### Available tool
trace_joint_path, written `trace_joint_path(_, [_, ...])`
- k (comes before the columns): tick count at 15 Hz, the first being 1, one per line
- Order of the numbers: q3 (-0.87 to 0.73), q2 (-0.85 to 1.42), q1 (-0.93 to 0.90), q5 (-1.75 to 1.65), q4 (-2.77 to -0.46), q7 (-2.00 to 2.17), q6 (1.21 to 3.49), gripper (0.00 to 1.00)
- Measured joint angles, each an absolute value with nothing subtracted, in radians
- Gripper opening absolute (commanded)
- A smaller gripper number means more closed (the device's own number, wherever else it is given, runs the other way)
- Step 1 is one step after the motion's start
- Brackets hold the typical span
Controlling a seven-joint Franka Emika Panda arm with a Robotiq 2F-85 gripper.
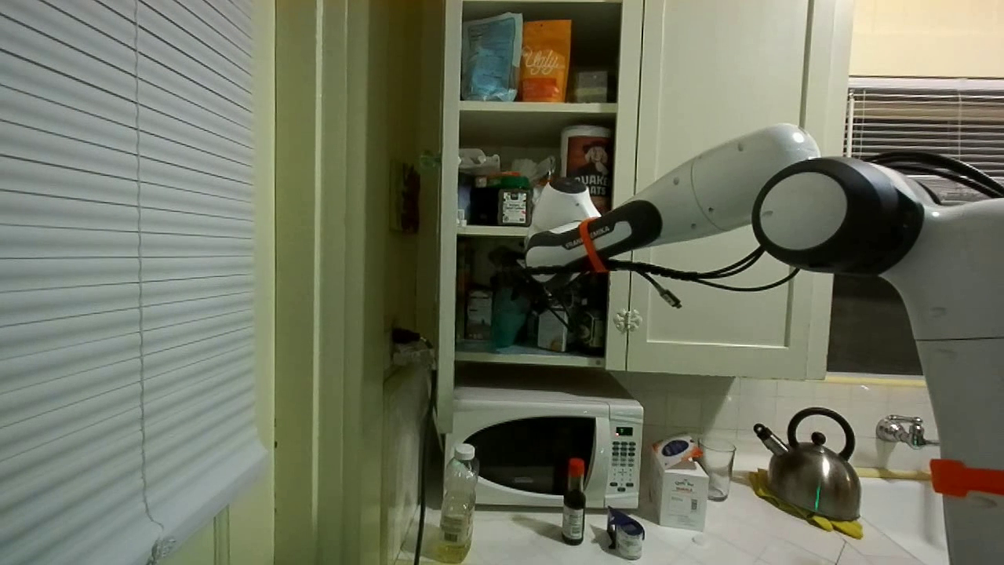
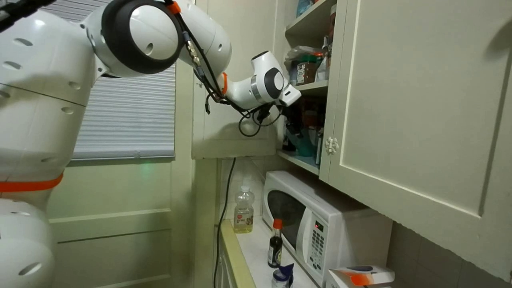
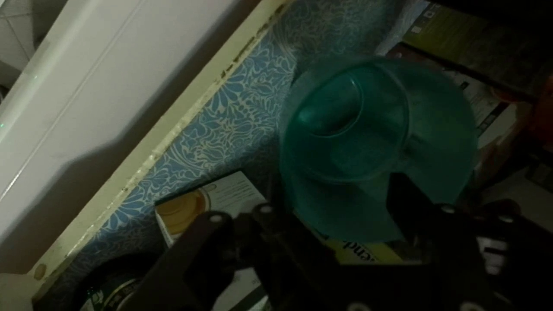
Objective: Put the cup on the last shelf of the open cabinet
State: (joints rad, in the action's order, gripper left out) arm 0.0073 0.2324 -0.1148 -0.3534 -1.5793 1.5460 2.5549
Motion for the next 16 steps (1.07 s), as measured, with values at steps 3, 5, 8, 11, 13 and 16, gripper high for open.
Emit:
trace_joint_path(3, [0.005, 0.239, -0.115, -0.325, -1.577, 1.536, 2.570, 1.00])
trace_joint_path(5, [-0.002, 0.251, -0.115, -0.321, -1.577, 1.532, 2.603, 1.00])
trace_joint_path(8, [-0.019, 0.274, -0.115, -0.320, -1.576, 1.531, 2.667, 1.00])
trace_joint_path(11, [-0.019, 0.297, -0.107, -0.319, -1.576, 1.530, 2.715, 1.00])
trace_joint_path(13, [-0.016, 0.311, -0.104, -0.317, -1.576, 1.522, 2.754, 1.00])
trace_joint_path(16, [-0.007, 0.327, -0.104, -0.317, -1.576, 1.493, 2.819, 1.00])
